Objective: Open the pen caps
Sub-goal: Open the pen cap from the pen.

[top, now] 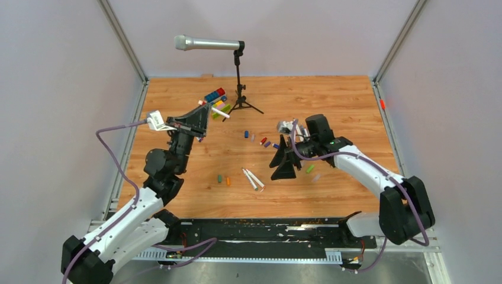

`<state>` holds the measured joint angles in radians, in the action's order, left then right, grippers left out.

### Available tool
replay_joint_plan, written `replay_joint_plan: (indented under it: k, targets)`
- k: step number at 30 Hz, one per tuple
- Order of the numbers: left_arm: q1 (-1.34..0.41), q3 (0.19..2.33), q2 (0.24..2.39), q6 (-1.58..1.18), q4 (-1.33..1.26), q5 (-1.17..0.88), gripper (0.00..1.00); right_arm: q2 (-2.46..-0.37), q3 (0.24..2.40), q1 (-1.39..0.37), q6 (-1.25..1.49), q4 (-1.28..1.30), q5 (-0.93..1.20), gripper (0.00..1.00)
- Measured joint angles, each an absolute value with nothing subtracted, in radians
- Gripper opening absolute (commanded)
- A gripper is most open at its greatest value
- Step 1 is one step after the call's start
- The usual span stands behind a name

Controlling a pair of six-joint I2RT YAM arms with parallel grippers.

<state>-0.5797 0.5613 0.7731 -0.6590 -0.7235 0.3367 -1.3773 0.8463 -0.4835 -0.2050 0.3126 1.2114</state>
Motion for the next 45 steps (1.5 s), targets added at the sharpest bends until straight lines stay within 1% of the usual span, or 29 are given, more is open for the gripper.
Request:
replay_joint_plan:
  k: [1,3,7,10,15,22,24,25,26,28,29,31,32,35,38,42,45]
  targets:
    - [-0.58,0.546,0.779,-0.688,-0.727,0.286,0.0,-1.357,0.852,-0.464,-0.237,0.326,1.227,0.83]
    - [-0.58,0.516,0.804,-0.743,-0.747,0.194,0.0,-1.315,0.853,-0.431,-0.287,0.355,1.253,0.85]
    - [-0.59,0.478,0.918,-0.84,-0.805,0.018,0.0,-1.262,0.852,-0.41,-0.354,0.384,1.297,0.87]
    - [-0.643,0.451,1.0,-0.881,-0.842,-0.056,0.0,-1.243,0.852,-0.387,-0.371,0.387,1.328,0.87]
    - [-0.782,0.443,1.111,-0.904,-0.931,-0.101,0.0,-1.239,0.824,-0.355,-0.304,0.316,1.344,0.87]
    - [-0.882,0.44,1.272,-0.931,-1.076,-0.097,0.0,-1.244,0.776,-0.353,-0.107,0.151,1.325,0.83]
    - [-0.897,0.44,1.307,-0.935,-1.098,-0.096,0.0,-1.247,0.773,-0.353,-0.052,0.107,1.324,0.79]
    - [-0.905,0.441,1.325,-0.937,-1.113,-0.095,0.0,-1.248,0.768,-0.353,-0.025,0.082,1.324,0.73]
    - [-0.911,0.441,1.341,-0.938,-1.126,-0.095,0.0,-1.249,0.763,-0.353,0.0,0.06,1.322,0.63]
    - [-0.918,0.442,1.366,-0.941,-1.15,-0.091,0.0,-1.253,0.749,-0.359,0.056,0.012,1.317,0.48]
    - [-0.921,0.443,1.375,-0.941,-1.16,-0.088,0.0,-1.257,0.745,-0.361,0.075,-0.004,1.317,0.39]
    - [-0.925,0.448,1.391,-0.942,-1.183,-0.079,0.0,-1.268,0.74,-0.372,0.106,-0.026,1.313,0.05]
    - [-0.926,0.45,1.396,-0.941,-1.193,-0.074,0.0,-1.275,0.74,-0.379,0.113,-0.033,1.313,0.0]
    - [-0.928,0.452,1.395,-0.92,-1.201,-0.062,0.0,-1.305,0.739,-0.385,0.15,-0.05,1.311,0.0]
    - [-0.905,0.453,1.371,-0.903,-1.15,-0.065,0.0,-1.327,0.74,-0.389,0.157,-0.069,1.309,0.0]
    - [-0.796,0.519,1.279,-0.866,-0.936,-0.215,0.0,-1.334,0.745,-0.422,0.179,-0.176,1.24,0.0]
    - [-0.69,0.625,1.226,-0.834,-0.748,-0.348,0.0,-1.334,0.778,-0.445,0.198,-0.265,1.156,0.0]
